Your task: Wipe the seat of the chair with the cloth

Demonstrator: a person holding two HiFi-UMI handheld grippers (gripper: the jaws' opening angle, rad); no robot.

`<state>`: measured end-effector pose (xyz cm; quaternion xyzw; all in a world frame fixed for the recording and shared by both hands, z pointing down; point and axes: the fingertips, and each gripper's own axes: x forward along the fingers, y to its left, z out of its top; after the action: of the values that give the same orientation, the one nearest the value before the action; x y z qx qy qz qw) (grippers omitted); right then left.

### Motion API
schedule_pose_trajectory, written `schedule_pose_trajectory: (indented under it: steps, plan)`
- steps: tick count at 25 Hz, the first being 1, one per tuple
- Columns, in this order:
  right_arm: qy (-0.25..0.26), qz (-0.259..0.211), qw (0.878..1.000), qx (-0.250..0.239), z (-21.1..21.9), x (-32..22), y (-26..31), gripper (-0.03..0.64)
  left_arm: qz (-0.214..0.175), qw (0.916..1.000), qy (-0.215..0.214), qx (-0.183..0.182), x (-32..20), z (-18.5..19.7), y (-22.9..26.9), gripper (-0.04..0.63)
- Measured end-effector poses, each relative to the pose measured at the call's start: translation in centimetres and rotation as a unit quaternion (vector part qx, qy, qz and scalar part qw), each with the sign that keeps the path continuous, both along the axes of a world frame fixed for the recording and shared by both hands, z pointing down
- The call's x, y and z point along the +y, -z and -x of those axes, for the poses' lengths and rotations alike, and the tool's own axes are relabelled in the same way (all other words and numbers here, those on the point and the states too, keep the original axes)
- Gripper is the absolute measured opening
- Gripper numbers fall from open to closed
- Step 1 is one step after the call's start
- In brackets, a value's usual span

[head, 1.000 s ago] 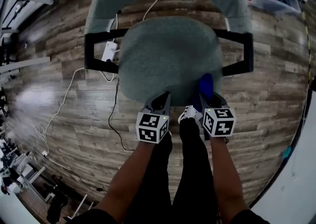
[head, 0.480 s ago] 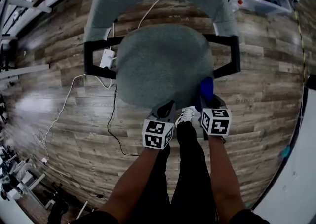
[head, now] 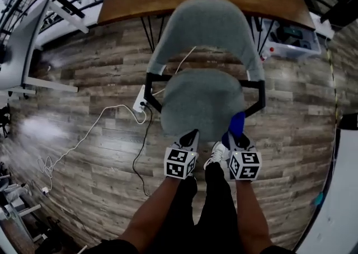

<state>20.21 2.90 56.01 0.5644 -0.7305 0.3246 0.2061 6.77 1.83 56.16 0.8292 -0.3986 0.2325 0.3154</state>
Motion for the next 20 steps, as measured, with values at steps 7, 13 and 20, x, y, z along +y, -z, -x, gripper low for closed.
schedule_pose_trajectory:
  steps: [7,13,20]
  plan:
    - [0.064,-0.117,0.991,-0.005,6.3,1.0,14.3,0.109,-0.057,0.9965,0.059,0.017,-0.4,5.9,12.3,0.008]
    - [0.071,-0.18,0.981,-0.003,9.5,2.4,23.7,0.109,-0.127,0.9901,0.056,0.022,1.1,9.3,22.5,0.008]
    - [0.078,-0.237,0.968,-0.001,12.4,4.0,30.4,0.109,-0.185,0.9802,0.058,0.042,3.9,10.8,30.3,0.007]
